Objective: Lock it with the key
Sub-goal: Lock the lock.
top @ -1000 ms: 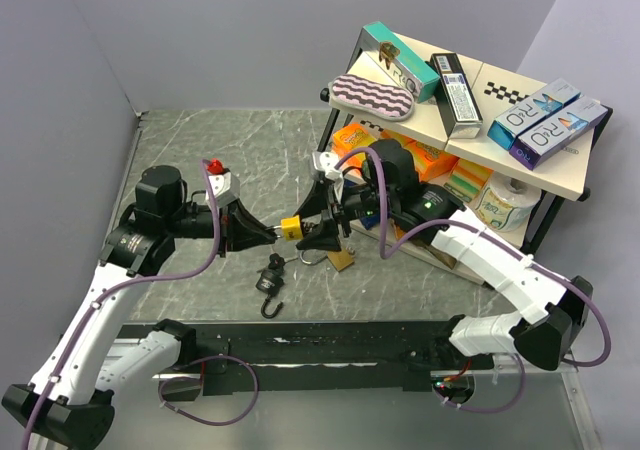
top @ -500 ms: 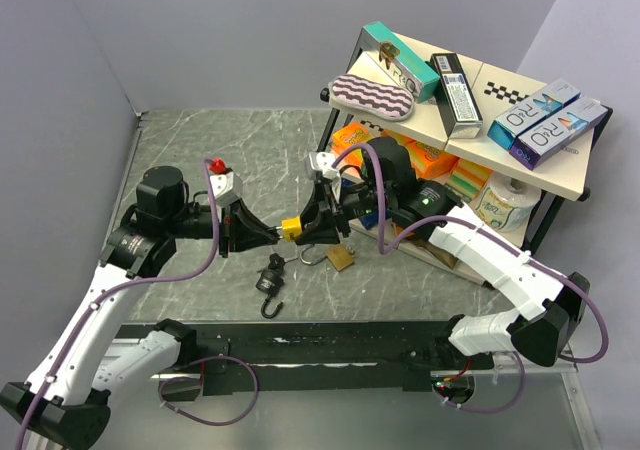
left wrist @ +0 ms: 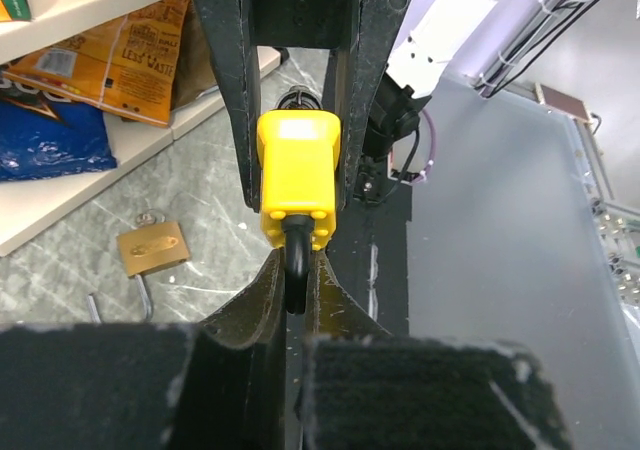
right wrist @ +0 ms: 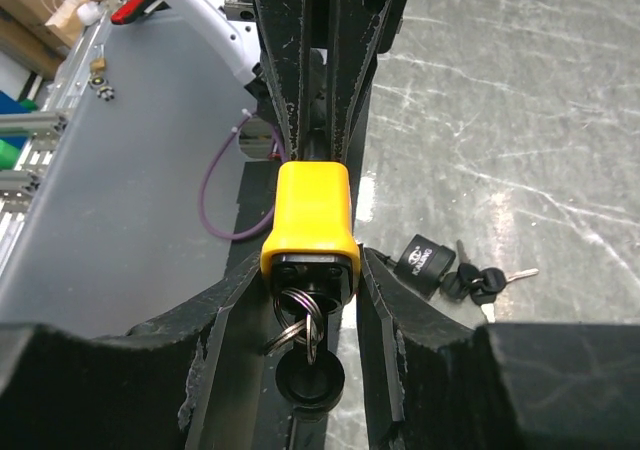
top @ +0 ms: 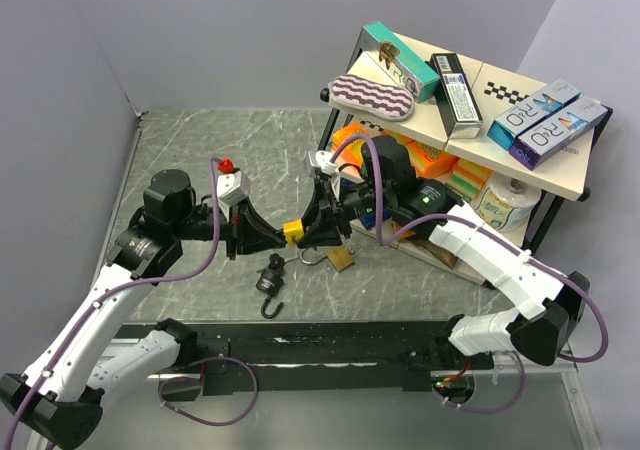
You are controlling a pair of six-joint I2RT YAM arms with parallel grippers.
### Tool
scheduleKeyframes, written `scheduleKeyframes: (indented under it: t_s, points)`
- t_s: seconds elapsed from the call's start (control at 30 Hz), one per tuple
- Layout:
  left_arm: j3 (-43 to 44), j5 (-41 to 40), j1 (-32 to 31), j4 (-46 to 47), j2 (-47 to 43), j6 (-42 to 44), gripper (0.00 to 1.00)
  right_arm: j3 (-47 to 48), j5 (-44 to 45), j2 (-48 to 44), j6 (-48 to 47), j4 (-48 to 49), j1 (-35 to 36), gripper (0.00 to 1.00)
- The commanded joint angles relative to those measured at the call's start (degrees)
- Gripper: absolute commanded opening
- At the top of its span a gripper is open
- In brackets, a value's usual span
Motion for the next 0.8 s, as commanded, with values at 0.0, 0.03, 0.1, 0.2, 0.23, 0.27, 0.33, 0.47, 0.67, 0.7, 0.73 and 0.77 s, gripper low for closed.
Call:
scheduleKeyframes:
  t_s: [0.0, 0.03, 0.1, 0.2, 0.23, 0.27, 0.33, 0.47, 0.67, 0.7, 0.73, 0.77]
  points:
    - [0.33, 1.55, -5.07, 16.44, 2.73, -3.84, 0.01, 2.73, -0.86, 3.90, 0.49, 11.62, 6.22, 0.00]
    - [0.24, 1.38, -5.25, 17.40, 2.74, -4.02, 0.01, 2.64, -0.86, 3.99, 0.58, 11.79, 6.31, 0.00]
    - [-0.02, 1.38, -5.51, 18.03, 2.91, -4.46, 0.01, 2.64, -1.03, 4.34, 0.67, 12.06, 6.57, 0.00]
    - [0.33, 0.76, -5.60, 15.67, 2.74, -3.32, 0.01, 2.90, -1.12, 4.34, 0.41, 11.53, 6.49, 0.00]
    - [0.42, 0.41, -5.52, 14.26, 2.48, -2.45, 0.01, 3.07, -1.12, 4.34, -0.20, 9.79, 6.23, 0.00]
    - [0.42, 0.32, -5.43, 11.90, 2.13, -0.78, 0.01, 3.08, -1.03, 3.99, -1.26, 8.99, 5.79, 0.00]
    - [-0.54, 0.58, -4.64, 10.92, 0.72, -0.15, 0.01, 2.47, -1.56, 3.38, -1.27, 7.32, 3.95, 0.00]
    - [-2.57, 0.85, -3.32, 8.28, -1.39, 1.86, 0.01, 0.18, -3.23, 0.57, -0.47, 4.52, 0.70, 0.19]
    - [-2.66, 0.15, -2.44, -0.59, -2.80, 11.08, 0.01, 0.09, -2.44, -2.60, -4.77, -3.39, -2.91, 0.62]
    - [-2.48, 0.15, -2.35, -1.21, -2.80, 11.71, 0.01, 0.09, -2.09, -2.95, -5.48, -4.28, -3.35, 0.62]
    - [-2.39, 0.15, -2.44, -2.18, -2.89, 12.15, 0.01, 0.17, -2.00, -3.22, -6.09, -5.07, -3.70, 0.61]
    - [-2.39, 0.15, -2.35, -2.45, -2.89, 12.59, 0.01, 0.09, -1.83, -3.39, -7.06, -5.78, -3.88, 0.60]
